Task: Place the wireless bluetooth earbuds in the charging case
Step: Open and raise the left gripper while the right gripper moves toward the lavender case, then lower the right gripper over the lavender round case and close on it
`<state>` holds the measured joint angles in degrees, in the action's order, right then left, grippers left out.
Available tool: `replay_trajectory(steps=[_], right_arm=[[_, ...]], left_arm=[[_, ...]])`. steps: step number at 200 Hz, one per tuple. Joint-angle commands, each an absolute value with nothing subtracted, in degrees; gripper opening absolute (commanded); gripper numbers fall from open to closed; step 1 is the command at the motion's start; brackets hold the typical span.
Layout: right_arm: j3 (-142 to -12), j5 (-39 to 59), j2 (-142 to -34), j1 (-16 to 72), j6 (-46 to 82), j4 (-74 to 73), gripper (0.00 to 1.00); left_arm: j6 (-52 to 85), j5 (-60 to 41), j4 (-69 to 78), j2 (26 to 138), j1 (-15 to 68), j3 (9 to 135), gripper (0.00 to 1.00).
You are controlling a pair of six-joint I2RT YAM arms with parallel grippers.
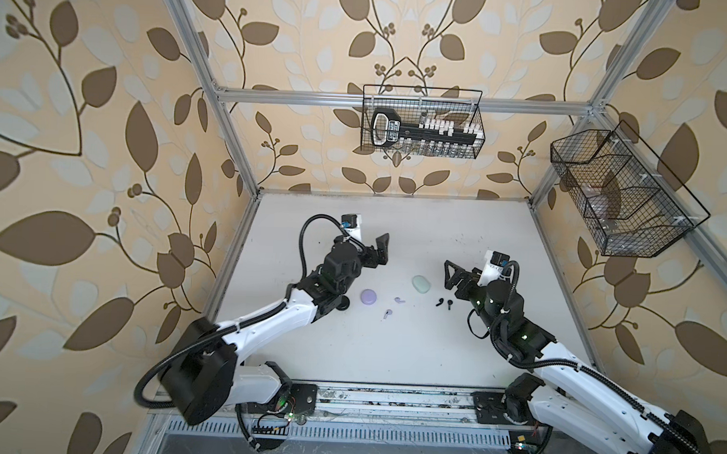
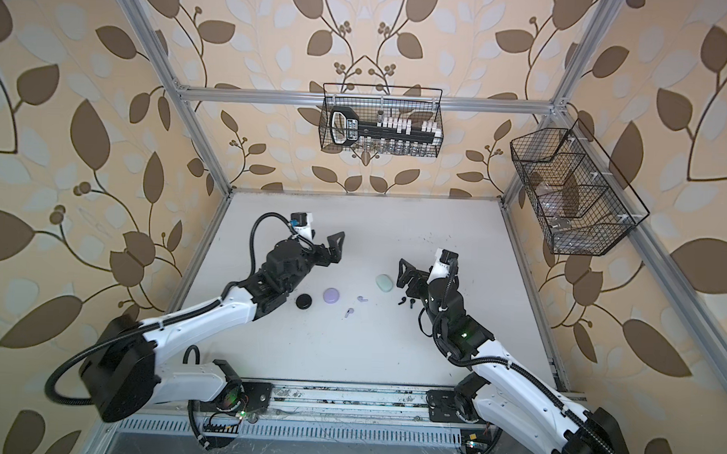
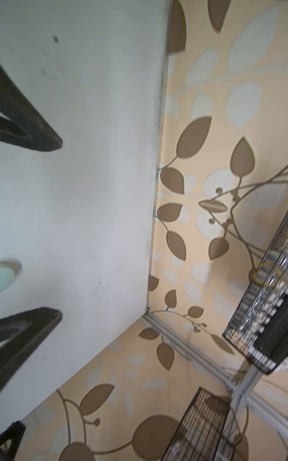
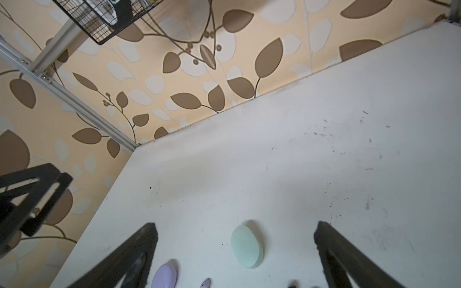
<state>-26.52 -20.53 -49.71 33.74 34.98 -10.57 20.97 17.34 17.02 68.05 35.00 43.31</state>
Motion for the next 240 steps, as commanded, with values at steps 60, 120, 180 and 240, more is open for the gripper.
replay_trajectory(steps=[60, 120, 180, 240], right_arm=[[-42.1, -22.0, -69.6, 47.0, 15.2, -0.1, 0.98], [-61.5, -21.8, -93.2, 52.0, 14.2, 9.2, 0.9], [-68.8, -11.3, -106.5, 51.3, 12.6, 8.6, 0.87], [-74.5, -12.7, -112.7, 52.8, 13.0, 13.7, 0.86]], left_arm=[[32.4, 13.8, 5.4, 58.0, 19.3, 29.8, 0.99], [34.9, 11.5, 3.7, 61.9, 17.0, 32.0, 0.99], [37.3, 19.6, 5.8, 51.4, 16.4, 24.2, 0.99], [39.0, 21.3, 9.2, 49.0, 16.3, 21.0, 0.99]])
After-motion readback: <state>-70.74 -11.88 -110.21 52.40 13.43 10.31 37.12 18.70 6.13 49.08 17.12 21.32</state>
